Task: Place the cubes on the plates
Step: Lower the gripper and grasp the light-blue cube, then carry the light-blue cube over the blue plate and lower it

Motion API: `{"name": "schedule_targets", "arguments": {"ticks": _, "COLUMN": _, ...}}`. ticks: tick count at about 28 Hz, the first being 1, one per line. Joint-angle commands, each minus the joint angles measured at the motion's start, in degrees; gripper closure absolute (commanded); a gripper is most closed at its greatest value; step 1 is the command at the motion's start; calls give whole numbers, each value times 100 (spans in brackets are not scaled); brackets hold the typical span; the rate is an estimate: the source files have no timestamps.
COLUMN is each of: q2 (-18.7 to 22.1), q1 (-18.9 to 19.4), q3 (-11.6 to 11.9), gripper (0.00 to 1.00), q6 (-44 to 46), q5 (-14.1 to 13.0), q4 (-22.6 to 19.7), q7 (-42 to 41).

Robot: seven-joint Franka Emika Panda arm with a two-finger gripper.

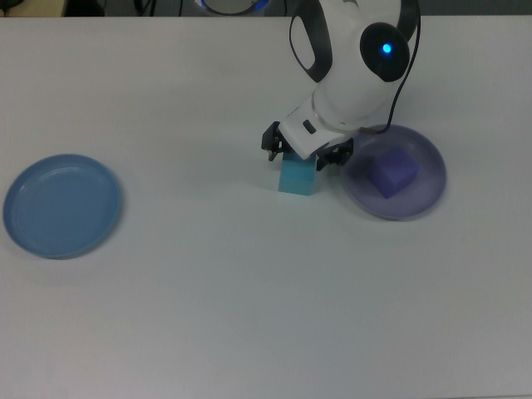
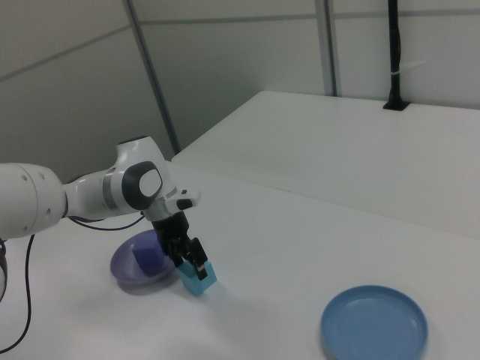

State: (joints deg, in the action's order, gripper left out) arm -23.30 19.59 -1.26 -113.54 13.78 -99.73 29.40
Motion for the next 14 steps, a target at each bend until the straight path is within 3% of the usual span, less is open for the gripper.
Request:
{"name": "schedule_targets", "arguments": {"ticks": 1, "q2": -52, "q1": -104, "q3": 38, "gripper": 39, "q6": -274, "q5": -138, "q4": -90, "q7": -119}}
{"name": "schedule_targets", "arguments": {"ticks": 2, "q2": -69, "q1": -139, "q3": 38, "gripper": 59, "q6": -283, "q5": -199, "q4": -90, "q7": -118}}
{"name": "schedule_targets", "arguments": {"ticks": 3, "q2": -69, "q1": -166, "q3": 38, "gripper": 70, "q6": -283, "q5": -261, "q4": -90, "q7": -127}}
{"name": "schedule_targets", "arguments": {"ticks": 7, "q2": -69, "q1": -297, "q3": 47, "gripper": 100, "q6": -335, "q5": -349, "q4": -64, "q7": -145}}
{"name": "schedule_targets", "arguments": {"ticks": 11, "q2": 150, "q1": -569, "q3": 100, "gripper": 100, "q6": -283, "q5": -367, "q4": -55, "q7": -364}}
{"name": "schedule_targets", "arguments": {"ticks": 14, "q2": 432, "q1": -1184, "q3": 100, "gripper": 100, "q6": -230, "q5": -542, "q4": 111, "q7": -899}}
